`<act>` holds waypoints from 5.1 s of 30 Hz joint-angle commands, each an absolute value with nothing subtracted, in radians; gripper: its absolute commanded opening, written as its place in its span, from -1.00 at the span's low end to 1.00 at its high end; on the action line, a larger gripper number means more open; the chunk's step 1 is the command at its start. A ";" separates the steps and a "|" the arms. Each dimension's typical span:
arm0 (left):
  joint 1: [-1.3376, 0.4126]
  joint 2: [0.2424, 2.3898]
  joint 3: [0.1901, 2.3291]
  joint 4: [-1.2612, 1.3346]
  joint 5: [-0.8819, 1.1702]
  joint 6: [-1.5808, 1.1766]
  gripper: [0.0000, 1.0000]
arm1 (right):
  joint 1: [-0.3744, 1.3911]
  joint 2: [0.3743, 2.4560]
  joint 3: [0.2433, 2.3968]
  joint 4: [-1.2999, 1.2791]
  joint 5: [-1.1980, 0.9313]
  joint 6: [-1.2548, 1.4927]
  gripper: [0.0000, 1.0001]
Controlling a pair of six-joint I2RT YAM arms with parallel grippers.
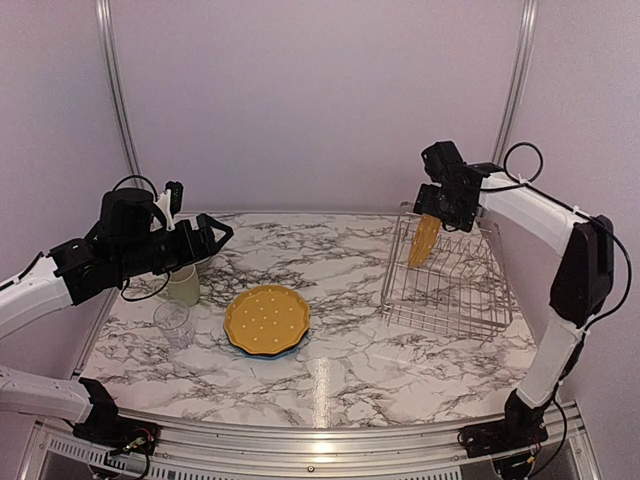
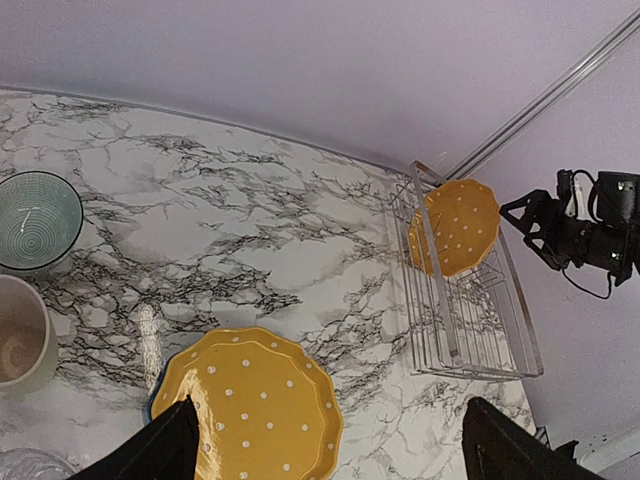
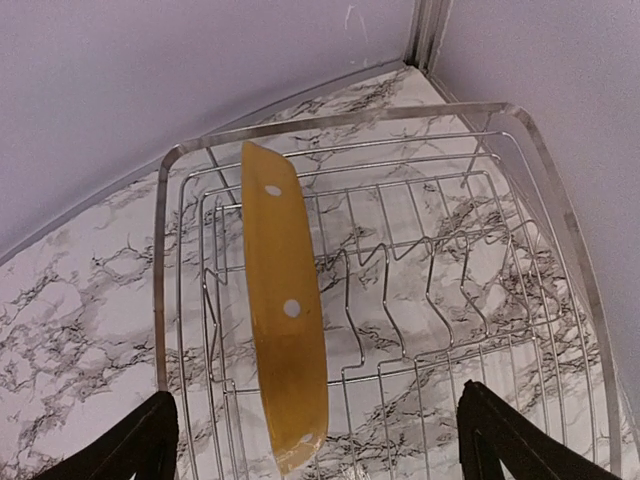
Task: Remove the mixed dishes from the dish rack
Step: Grab the plate from the dish rack, then place the plate with another plate.
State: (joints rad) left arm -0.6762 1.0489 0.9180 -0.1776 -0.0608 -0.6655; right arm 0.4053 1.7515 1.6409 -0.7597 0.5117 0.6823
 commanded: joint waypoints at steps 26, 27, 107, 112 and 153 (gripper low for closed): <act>-0.676 1.006 0.920 -0.228 -0.106 -0.629 0.89 | 0.375 2.011 1.839 -0.838 0.573 0.809 0.15; -0.676 1.007 0.920 -0.229 -0.107 -0.628 0.89 | 0.376 2.013 1.841 -0.837 0.574 0.808 0.14; -0.676 1.062 0.934 -0.191 -0.063 -0.631 0.90 | 0.406 1.574 1.706 -0.654 0.490 0.379 -1.00; -0.676 1.073 0.933 -0.181 -0.056 -0.634 0.90 | 0.337 1.417 1.512 -0.426 0.073 0.373 -1.00; -0.676 1.023 0.904 -0.172 -0.071 -0.657 0.90 | 0.737 1.866 1.337 0.025 -0.524 0.787 -1.00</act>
State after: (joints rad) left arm -0.6762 1.0416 0.9176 -0.1688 -0.0616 -0.6518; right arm 0.7231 1.8488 1.2579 -0.1329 -0.4885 0.7387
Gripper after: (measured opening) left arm 0.948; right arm 0.179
